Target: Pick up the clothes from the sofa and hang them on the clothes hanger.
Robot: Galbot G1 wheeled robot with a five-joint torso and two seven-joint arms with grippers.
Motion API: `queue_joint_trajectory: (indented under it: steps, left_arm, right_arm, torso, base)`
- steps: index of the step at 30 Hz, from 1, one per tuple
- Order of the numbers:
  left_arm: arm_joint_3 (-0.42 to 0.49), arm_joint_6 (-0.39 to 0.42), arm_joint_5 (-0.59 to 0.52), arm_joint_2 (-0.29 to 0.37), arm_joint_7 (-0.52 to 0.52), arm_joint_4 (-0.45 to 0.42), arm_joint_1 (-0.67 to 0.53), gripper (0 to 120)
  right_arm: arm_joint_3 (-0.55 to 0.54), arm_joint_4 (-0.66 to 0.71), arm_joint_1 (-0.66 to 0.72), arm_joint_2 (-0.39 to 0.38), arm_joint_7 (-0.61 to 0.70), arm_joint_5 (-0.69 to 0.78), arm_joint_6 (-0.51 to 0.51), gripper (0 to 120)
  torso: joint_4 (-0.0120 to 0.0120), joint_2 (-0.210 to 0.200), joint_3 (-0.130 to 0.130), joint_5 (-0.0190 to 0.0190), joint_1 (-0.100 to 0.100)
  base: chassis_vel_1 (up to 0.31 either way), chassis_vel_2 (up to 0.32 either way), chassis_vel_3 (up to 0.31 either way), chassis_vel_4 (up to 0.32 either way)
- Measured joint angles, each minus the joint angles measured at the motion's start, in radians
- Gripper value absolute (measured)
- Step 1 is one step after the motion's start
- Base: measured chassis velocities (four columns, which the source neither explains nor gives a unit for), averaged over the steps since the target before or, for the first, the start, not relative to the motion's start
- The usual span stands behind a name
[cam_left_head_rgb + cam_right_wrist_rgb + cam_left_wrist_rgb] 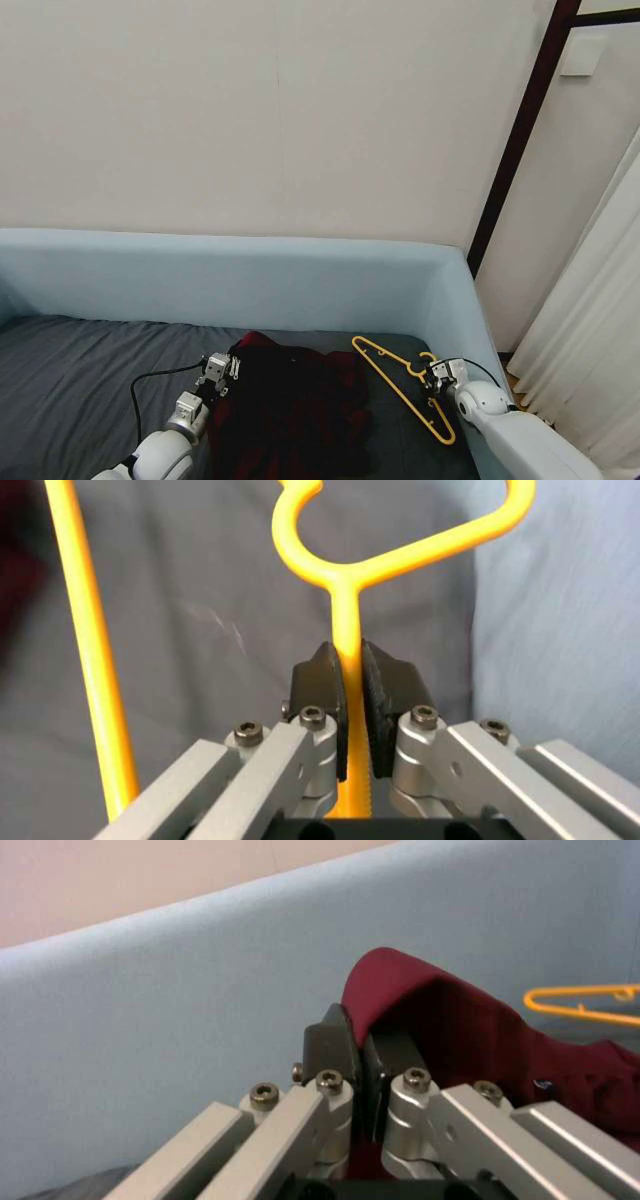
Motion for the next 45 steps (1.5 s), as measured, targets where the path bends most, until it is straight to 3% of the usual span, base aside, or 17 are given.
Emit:
queue_joint_trajectory:
  steps: [8,11,20,32,38,45]
  left_arm:
    - [0.003,0.009,-0.018,0.017,-0.001,-0.014,-0.007,0]
    - [0.008,0.035,-0.028,0.031,-0.009,-0.032,-0.016,0]
    - [0.016,0.081,-0.072,0.063,-0.032,-0.068,-0.037,0]
    - [0.066,0.187,-0.175,0.089,-0.104,-0.182,-0.077,0]
    - [0.099,0.254,-0.236,0.103,-0.142,-0.242,-0.105,0]
    - [0.105,0.302,-0.262,0.12,-0.177,-0.311,-0.102,0]
  right_arm:
    - [-0.006,0.257,-0.069,-0.078,0.125,-0.125,0.073,4]
    - [-0.001,0.364,-0.139,-0.127,0.186,-0.337,0.147,4]
    - [0.08,0.495,-0.357,-0.195,0.284,-0.783,0.336,4]
    - [0.128,0.56,-0.503,-0.17,0.351,-1.208,0.528,4]
    - [0.089,0.578,-0.529,-0.139,0.346,-1.258,0.535,4]
    - [0.048,0.534,-0.503,-0.09,0.342,-1.214,0.503,4]
  torso:
    - [0.0001,0.0,0.0,0.0,0.0]
    - [0.0001,0.0,0.0,0.0001,0.0]
    - [-0.0001,0.0,0.0,0.0001,0.0]
    - [0.0001,0.0,0.0,0.0,0.0]
    - [0.0,0.0,0.0,0.0,0.0]
    - [0.0001,0.0,0.0,0.0,0.0]
  base:
    - [0.0,0.0,0.0,0.0]
    - [0.0,0.0,0.0,0.0]
    - [0.0,0.0,0.0,0.0]
    - [0.0,0.0,0.0,0.0]
    - [0.0,0.0,0.0,0.0]
    - [0.0,0.0,0.0,0.0]
